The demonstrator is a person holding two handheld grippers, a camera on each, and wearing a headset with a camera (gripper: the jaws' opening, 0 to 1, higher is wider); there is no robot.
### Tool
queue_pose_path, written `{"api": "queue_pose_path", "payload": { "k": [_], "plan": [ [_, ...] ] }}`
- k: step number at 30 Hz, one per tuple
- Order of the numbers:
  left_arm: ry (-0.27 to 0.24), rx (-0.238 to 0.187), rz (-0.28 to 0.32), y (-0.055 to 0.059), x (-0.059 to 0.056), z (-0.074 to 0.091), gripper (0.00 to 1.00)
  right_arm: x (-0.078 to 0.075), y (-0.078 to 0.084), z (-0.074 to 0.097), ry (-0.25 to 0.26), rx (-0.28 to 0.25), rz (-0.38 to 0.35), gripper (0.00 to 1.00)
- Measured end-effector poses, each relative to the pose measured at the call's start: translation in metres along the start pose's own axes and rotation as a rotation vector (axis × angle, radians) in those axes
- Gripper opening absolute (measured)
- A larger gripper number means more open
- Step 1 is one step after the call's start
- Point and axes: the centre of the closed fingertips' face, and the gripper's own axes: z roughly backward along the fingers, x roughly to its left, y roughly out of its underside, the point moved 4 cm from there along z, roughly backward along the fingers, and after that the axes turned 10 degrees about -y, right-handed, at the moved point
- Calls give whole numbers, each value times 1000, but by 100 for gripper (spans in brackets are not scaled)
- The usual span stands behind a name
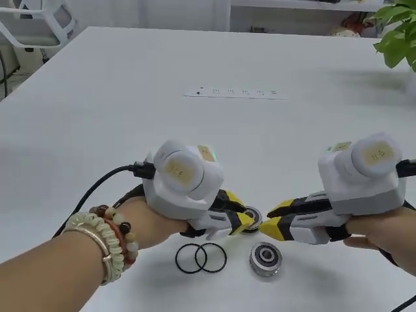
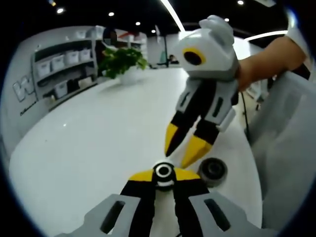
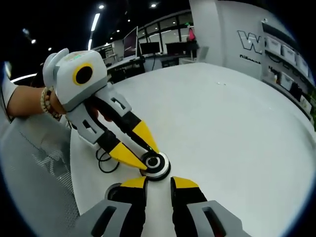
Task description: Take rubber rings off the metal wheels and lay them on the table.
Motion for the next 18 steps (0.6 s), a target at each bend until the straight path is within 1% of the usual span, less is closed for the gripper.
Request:
{"api": "queue_pose_path", "payload": {
  "k": [3,6,9,11,14,16,18],
  "plan": [
    [1,-3,1,0,0,0,14,2,2,-4,-8,15,17,18],
    [1,-2,3,0,0,0,14,2,0,-5,-10,11,24,18],
    [0,-4,8,1,1,0,14,1,0,-6,-12,1,35,20],
    [-3,-8,13,1,1,0,14,3,0,-8,-24,-16,41,18],
    [-4,-12,21,1,1,0,14,3,0,-8,-27,-21,46,18],
    [-4,-13,26,1,1,0,14,2,0,-7,-27,-20,55,17],
    [-5,-14,26,1,1,-1,14,2,1,-7,-23,-5,88,15]
  ]
}}
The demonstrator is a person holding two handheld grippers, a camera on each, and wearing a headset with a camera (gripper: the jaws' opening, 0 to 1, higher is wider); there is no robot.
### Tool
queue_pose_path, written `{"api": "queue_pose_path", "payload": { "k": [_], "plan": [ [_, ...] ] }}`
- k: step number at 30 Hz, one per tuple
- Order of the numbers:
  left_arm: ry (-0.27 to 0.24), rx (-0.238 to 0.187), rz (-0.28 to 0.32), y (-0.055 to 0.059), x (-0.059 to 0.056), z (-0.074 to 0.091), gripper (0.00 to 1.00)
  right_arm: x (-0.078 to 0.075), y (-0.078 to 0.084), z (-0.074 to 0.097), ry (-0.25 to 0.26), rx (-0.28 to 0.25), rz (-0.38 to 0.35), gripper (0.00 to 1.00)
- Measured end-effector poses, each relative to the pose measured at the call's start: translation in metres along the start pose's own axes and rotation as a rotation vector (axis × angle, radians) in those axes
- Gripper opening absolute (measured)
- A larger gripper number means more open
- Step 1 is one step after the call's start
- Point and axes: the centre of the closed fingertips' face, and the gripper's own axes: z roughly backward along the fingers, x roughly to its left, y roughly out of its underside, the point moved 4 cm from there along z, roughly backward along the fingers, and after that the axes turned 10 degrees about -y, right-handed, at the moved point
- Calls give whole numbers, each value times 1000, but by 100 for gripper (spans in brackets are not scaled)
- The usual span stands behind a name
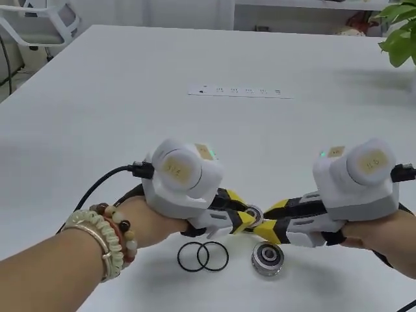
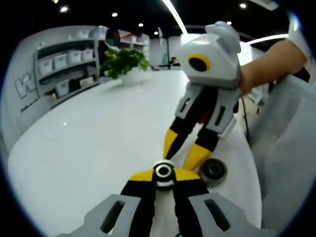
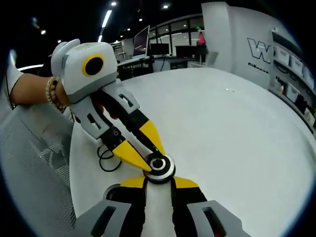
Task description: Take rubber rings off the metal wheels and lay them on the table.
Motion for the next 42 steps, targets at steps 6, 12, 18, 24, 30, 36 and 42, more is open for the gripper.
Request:
{"api": "queue_pose_path", "payload": {
  "k": [6,12,18,24,30,36,42],
  "plan": [
    [-2,0,3,0,0,0,14,-2,4,5,29,14,39,0],
    [5,-2,-8,0,0,1,14,2,5,4,10,34,55,14],
    [6,-3,-6,0,0,1,14,-2,-3,-1,13,-16,30,22],
    [6,-5,-6,0,0,2,14,0,-5,-4,8,-9,57,22],
    [6,-2,-7,0,0,2,14,1,-2,1,1,-2,66,16],
    [3,0,-5,0,0,2,14,1,0,2,0,-1,47,11],
    [0,1,-3,0,0,2,14,1,3,4,-17,-17,0,6]
  ]
}}
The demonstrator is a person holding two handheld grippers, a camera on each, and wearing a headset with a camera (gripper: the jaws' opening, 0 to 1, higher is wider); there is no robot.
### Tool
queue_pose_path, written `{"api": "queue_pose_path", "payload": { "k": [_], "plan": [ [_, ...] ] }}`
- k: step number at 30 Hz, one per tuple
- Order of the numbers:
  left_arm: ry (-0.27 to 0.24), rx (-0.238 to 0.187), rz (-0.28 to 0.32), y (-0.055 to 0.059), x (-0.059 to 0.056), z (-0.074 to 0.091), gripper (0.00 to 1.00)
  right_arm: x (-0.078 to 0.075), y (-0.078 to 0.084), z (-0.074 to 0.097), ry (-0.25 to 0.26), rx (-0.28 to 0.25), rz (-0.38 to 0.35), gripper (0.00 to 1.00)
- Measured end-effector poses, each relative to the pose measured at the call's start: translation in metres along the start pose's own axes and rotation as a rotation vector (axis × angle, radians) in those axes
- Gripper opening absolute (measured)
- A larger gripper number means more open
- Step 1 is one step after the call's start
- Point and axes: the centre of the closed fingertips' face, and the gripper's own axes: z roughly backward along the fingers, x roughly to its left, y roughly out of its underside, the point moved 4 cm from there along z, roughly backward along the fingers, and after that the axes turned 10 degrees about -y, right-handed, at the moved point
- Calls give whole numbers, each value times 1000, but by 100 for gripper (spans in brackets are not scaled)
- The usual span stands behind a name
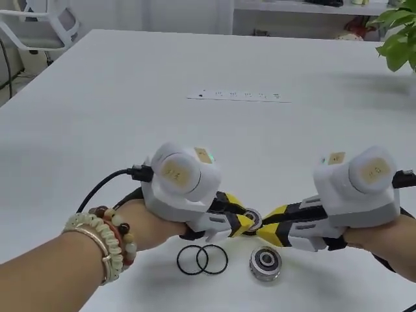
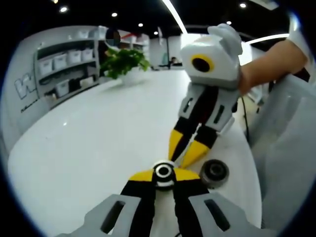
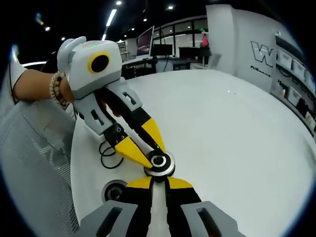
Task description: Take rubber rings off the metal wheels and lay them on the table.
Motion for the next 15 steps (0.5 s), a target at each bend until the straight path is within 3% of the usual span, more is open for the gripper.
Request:
{"api": "queue_pose_path", "payload": {
  "k": [2,8,15],
  "plan": [
    [-1,0,1,0,0,0,13,-1,2,1,6,2,-16,0],
    [-3,0,0,0,0,0,13,-2,2,0,16,9,-16,0],
    [-4,1,-4,0,-1,0,13,-7,2,4,41,-28,-159,0]
  ]
}}
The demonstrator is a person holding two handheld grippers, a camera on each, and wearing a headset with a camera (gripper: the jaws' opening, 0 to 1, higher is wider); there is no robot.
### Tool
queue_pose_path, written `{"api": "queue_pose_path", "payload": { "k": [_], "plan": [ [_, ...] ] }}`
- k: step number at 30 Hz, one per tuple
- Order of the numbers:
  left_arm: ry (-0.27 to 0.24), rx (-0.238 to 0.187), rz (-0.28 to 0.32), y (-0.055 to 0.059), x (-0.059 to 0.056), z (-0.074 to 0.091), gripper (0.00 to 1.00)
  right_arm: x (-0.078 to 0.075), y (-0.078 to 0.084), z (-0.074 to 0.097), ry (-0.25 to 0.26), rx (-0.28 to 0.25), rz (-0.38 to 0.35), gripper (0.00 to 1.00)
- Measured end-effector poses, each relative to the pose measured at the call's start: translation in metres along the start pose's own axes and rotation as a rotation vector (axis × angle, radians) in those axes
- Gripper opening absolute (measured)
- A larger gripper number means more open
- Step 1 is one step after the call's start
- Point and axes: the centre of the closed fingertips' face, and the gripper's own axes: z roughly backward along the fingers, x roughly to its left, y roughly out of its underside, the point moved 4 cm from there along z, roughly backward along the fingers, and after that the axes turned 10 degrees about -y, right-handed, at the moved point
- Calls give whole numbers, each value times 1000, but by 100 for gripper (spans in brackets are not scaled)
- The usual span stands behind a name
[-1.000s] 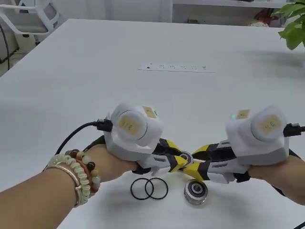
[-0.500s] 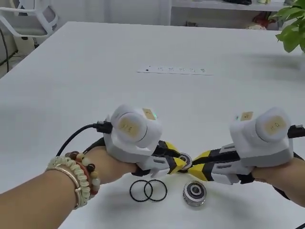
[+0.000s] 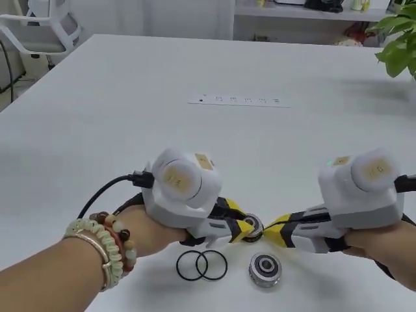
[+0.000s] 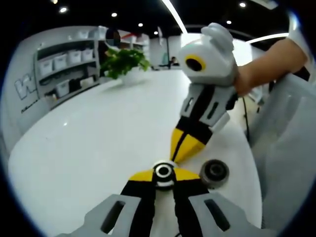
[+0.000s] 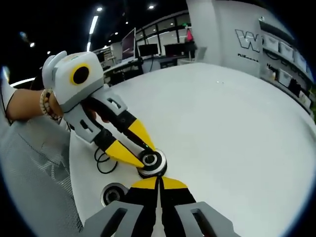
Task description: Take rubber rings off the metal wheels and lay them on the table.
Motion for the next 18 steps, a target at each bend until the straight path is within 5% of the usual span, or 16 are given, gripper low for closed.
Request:
{"api": "queue_pose_path", "payload": {
  "k": [5,11,18],
  "plan": [
    [0,2,3,0,0,0,13,1,-7,3,-24,-82,-129,0],
    [0,0,4,0,0,0,13,1,-4,5,-25,-87,-138,0],
    [11,-3,-6,0,-2,0,13,1,4,0,7,-1,51,0]
  ]
}}
